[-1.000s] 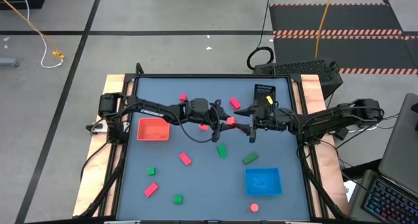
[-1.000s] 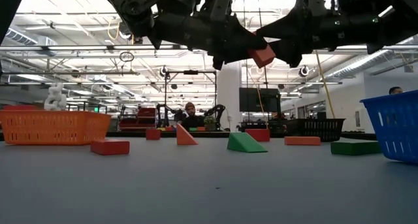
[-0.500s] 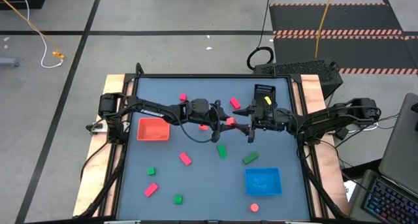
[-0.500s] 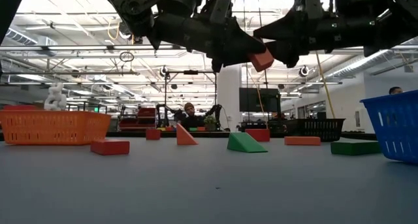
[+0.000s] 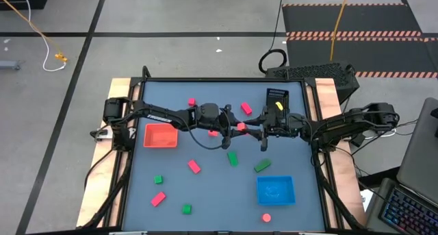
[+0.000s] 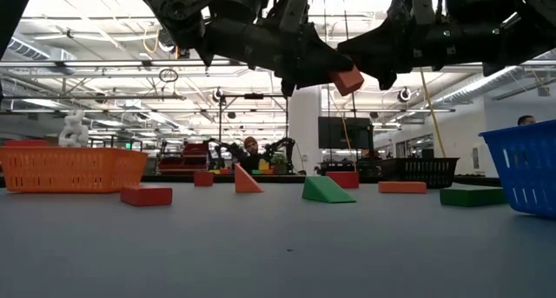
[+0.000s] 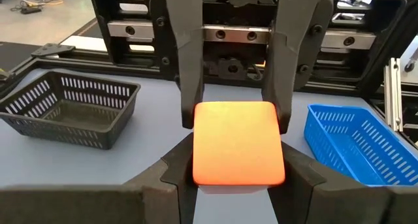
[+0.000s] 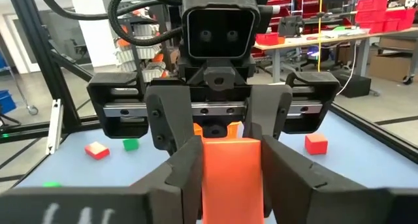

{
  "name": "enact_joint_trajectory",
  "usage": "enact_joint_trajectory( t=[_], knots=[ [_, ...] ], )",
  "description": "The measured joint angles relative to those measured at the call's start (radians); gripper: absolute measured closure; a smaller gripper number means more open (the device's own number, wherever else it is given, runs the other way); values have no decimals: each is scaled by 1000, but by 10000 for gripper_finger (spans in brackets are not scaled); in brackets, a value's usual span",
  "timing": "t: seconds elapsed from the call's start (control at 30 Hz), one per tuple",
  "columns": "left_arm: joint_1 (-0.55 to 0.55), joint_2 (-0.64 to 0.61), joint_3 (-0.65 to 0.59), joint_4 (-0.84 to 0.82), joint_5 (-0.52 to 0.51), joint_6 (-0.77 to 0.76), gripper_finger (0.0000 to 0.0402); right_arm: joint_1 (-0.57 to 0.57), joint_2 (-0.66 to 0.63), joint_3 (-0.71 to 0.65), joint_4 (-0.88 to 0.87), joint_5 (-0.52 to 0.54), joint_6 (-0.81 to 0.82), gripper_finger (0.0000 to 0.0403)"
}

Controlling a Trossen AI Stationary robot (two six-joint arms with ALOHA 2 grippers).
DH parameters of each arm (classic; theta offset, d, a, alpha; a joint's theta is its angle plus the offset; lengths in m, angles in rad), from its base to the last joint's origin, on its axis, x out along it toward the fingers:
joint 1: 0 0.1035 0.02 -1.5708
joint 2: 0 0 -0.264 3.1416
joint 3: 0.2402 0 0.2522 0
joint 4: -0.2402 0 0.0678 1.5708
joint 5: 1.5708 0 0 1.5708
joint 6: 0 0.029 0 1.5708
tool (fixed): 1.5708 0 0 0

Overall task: Sort & place blocks by color
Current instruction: Put the orange block into the black bin

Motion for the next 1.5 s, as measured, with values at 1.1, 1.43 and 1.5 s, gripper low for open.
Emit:
enact_joint_trajectory(
  t=[1.1, 1.43, 1.5],
  knots=[
    [51, -75, 3, -225, -48, 52, 229, -9, -14, 2, -61, 114, -142, 282],
    [105, -242, -2, -526, -194, 99, 175, -36, -228, 0, -354, 486, -252, 282],
    [108, -247, -1, -540, -217, 84, 173, -53, -269, 0, -442, 601, -246, 282]
  ],
)
